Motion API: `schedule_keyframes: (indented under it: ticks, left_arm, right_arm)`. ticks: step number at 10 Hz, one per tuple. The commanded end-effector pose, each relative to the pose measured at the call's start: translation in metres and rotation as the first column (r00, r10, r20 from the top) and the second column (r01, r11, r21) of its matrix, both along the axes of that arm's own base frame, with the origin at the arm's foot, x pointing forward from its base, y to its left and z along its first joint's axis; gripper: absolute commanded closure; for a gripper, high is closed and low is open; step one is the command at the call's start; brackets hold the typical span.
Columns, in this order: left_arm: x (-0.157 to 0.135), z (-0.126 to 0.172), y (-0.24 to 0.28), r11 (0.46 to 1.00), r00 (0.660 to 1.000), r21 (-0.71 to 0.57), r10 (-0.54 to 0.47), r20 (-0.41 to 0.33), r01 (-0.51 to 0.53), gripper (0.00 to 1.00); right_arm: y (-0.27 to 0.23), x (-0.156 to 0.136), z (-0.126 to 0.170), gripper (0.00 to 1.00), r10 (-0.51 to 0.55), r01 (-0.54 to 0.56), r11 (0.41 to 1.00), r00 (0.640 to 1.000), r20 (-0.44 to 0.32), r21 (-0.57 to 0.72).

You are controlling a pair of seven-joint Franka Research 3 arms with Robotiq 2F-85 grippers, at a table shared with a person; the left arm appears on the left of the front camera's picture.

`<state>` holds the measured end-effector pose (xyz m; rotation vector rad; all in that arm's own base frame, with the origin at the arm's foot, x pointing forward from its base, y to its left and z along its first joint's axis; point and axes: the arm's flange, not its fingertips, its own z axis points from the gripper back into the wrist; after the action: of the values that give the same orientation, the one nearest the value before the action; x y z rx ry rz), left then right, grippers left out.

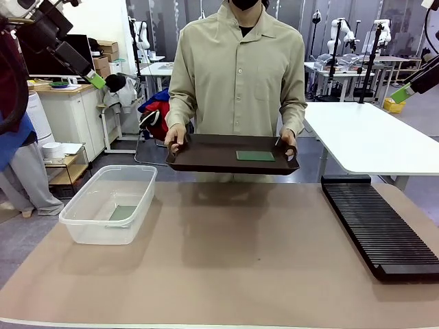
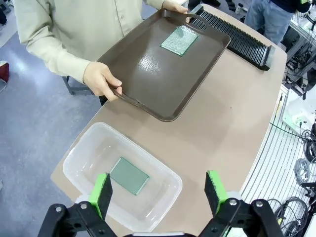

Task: Sort PCBs into racks and boxes based on the side picked up.
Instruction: Pick up the Blank PCB handed by the Human.

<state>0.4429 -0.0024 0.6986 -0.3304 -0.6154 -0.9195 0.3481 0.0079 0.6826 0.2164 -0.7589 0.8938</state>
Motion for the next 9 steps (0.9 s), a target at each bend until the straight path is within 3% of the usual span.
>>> schedule_keyframes:
  ticks: [1,9]
  left_arm:
    - [0.0022,-0.0058,0.0042,1.000,1.000,-0.012,0.020,0.019,-0.020,0.00]
    - [0.0000,0.0000,0.0000,1.000,1.000,0.000,0.000,0.000,0.000,0.00]
  right_arm:
    - [-0.0004,-0.0002,-0.0005,0.00,0.001,-0.001,1.000,1.000,-0.002,0.000]
    - [-0.0004,-0.0002,-0.0005,0.00,0.001,-0.001,1.000,1.000,-0.002,0.000]
